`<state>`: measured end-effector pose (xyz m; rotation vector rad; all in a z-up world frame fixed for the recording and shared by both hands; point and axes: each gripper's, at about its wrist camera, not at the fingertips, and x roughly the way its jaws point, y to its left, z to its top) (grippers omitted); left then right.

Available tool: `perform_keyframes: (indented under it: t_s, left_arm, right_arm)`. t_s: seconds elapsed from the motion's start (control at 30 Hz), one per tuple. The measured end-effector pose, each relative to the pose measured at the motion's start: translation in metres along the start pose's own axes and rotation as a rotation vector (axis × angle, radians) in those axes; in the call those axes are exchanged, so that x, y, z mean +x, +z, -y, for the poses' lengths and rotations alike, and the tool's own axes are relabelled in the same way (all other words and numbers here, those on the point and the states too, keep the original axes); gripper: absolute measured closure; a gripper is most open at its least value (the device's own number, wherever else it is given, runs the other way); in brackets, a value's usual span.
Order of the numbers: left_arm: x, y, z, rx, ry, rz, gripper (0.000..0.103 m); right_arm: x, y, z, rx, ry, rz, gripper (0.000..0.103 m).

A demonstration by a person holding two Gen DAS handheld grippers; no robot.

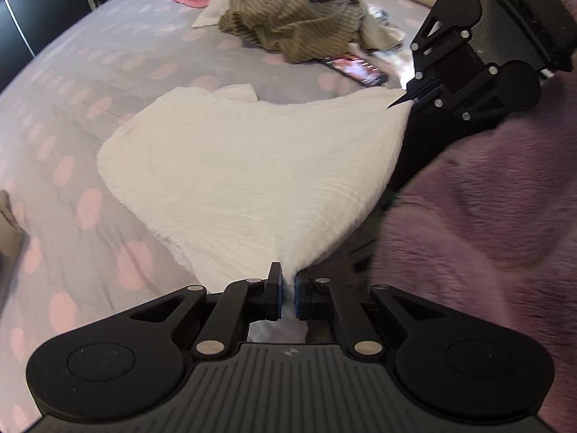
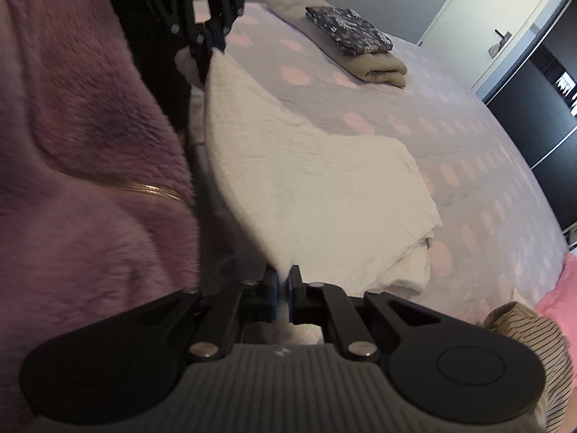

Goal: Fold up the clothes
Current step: 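Lift the white cloth edge with both grippers and fold it over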

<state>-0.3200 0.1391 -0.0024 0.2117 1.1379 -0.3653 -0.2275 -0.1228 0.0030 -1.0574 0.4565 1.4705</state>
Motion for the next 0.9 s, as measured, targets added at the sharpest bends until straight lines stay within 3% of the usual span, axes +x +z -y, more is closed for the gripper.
perform_keyframes:
  t_s: [0.17,0.57,0.9]
  left_arm:
    - [-0.002,-0.005,0.000,-0.024,-0.021,-0.001,0.099]
    - [-0.007,0.016,-0.042,-0.124,0.042,0.089,0.099]
    - [0.008,0.061,-0.118,-0.221,0.152,0.184,0.099]
  right_arm:
    - [-0.003,0.002,0.002,0.044,-0.019,0.013,0.097]
    - [0.018,0.019,0.042,0.165,-0.141,0.035,0.097]
    - [0.056,0.039,0.112,0.335,-0.285,0.085,0.097]
